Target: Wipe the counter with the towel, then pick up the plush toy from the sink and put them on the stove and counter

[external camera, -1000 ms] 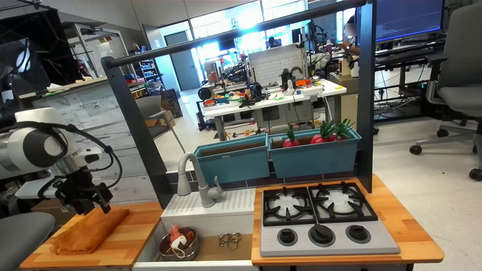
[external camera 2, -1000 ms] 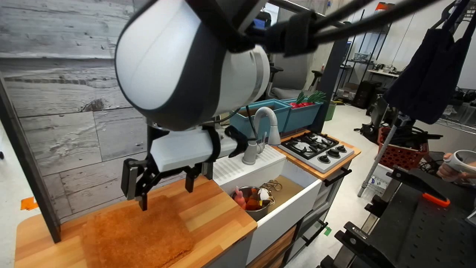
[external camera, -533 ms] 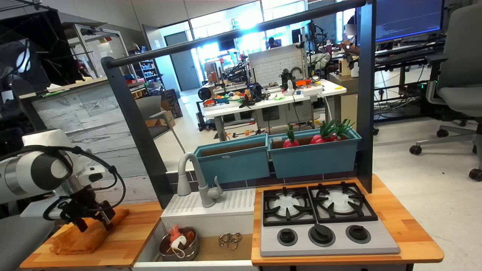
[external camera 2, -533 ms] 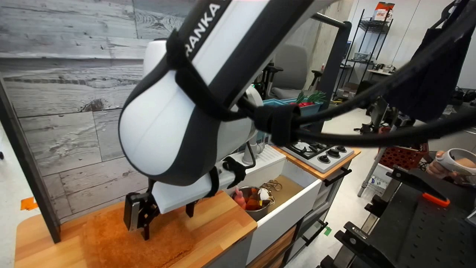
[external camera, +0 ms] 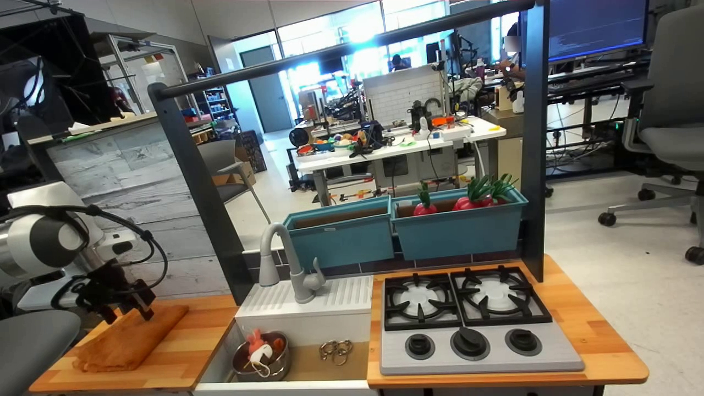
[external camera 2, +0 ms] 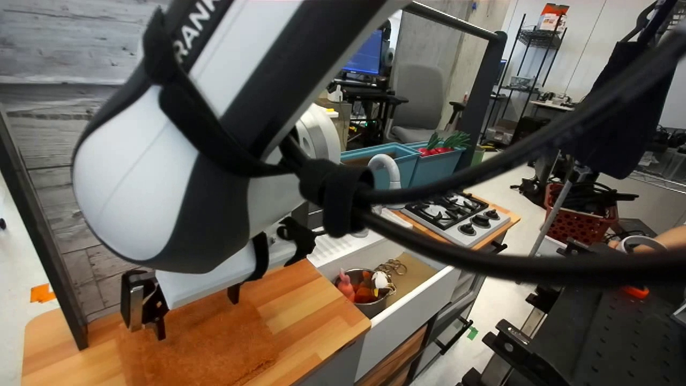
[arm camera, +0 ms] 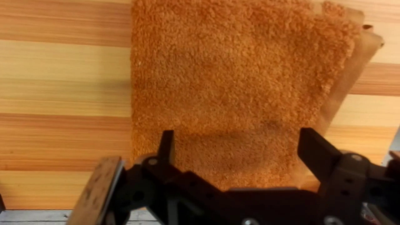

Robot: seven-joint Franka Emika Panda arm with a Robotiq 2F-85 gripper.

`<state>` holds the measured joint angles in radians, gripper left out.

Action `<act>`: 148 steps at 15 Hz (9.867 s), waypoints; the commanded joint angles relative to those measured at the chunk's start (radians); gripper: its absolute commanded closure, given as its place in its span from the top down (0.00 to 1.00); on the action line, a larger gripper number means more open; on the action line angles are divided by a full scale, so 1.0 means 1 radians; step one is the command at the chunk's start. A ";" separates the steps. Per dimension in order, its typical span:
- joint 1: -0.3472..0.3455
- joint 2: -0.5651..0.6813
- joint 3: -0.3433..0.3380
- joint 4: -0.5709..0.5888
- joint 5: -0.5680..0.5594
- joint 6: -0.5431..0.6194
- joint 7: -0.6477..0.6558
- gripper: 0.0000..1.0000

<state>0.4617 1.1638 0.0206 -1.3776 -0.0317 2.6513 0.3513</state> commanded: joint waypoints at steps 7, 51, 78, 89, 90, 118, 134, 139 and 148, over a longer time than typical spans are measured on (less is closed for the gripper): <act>0.001 0.147 -0.009 0.154 -0.001 -0.097 0.000 1.00; 0.150 0.234 -0.100 0.326 -0.009 -0.165 0.174 1.00; 0.092 0.193 -0.043 0.252 -0.027 -0.240 0.059 1.00; -0.033 -0.017 -0.156 -0.131 0.004 -0.179 0.111 1.00; -0.040 -0.025 -0.143 -0.148 0.006 -0.176 0.100 1.00; -0.013 -0.305 -0.214 -0.347 -0.122 -0.181 0.288 1.00; -0.182 -0.081 -0.208 -0.246 -0.061 -0.081 0.235 1.00; -0.227 -0.008 -0.205 -0.179 -0.023 -0.059 0.240 1.00; -0.221 0.090 -0.189 -0.078 0.018 -0.006 0.239 0.74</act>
<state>0.2474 1.2112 -0.1742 -1.5094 -0.0362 2.6256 0.6114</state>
